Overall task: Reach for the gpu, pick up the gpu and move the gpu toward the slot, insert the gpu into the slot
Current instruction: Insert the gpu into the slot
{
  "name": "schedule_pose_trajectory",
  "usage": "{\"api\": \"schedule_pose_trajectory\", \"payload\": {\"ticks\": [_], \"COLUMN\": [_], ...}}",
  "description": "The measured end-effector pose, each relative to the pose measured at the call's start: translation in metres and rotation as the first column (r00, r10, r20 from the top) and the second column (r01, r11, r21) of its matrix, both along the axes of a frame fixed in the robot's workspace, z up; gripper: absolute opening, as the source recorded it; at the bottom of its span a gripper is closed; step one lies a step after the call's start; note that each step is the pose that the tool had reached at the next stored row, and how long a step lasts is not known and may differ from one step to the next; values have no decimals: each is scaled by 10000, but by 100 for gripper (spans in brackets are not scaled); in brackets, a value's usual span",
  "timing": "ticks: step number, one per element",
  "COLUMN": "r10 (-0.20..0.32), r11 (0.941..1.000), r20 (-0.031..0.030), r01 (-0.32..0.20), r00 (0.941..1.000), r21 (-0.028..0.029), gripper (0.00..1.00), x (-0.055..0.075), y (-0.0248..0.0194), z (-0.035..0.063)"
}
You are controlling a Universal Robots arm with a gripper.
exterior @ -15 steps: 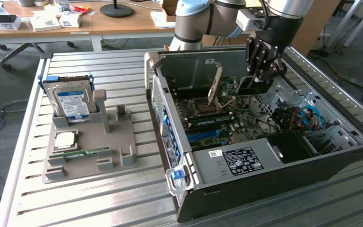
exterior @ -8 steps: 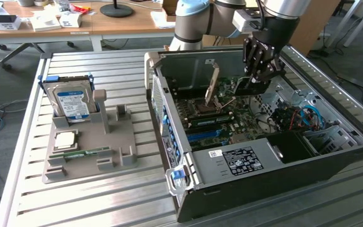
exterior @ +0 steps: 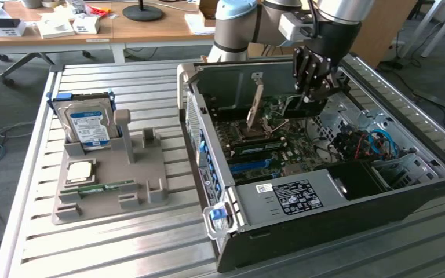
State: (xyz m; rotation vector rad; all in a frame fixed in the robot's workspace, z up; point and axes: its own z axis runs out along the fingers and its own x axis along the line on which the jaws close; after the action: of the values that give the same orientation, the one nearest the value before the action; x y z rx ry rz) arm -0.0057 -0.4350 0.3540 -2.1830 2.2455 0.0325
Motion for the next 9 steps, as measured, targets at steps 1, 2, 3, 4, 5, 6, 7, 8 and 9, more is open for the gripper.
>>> {"api": "schedule_pose_trajectory", "payload": {"ticks": [1,2,3,4,5,6,7,8,9], "r10": [14,28,41,56,70,86,100,112,122], "r11": [10000,10000,10000,10000,10000,10000,9999,9999,9999], "r20": [1,1,2,3,4,6,7,8,9], "r01": [-14,-28,-41,-56,-70,-86,-100,-112,-122], "r00": [10000,10000,10000,10000,10000,10000,9999,9999,9999], "r21": [1,1,0,0,0,1,1,2,2], "gripper": [26,26,26,26,26,26,26,26,26], "x": [-16,-30,-42,-55,-67,-76,-86,-96,-103], "y": [0,0,0,0,0,-1,-1,-1,-1], "z": [-2,-2,-3,-4,-4,-5,-6,-6,-7]}}
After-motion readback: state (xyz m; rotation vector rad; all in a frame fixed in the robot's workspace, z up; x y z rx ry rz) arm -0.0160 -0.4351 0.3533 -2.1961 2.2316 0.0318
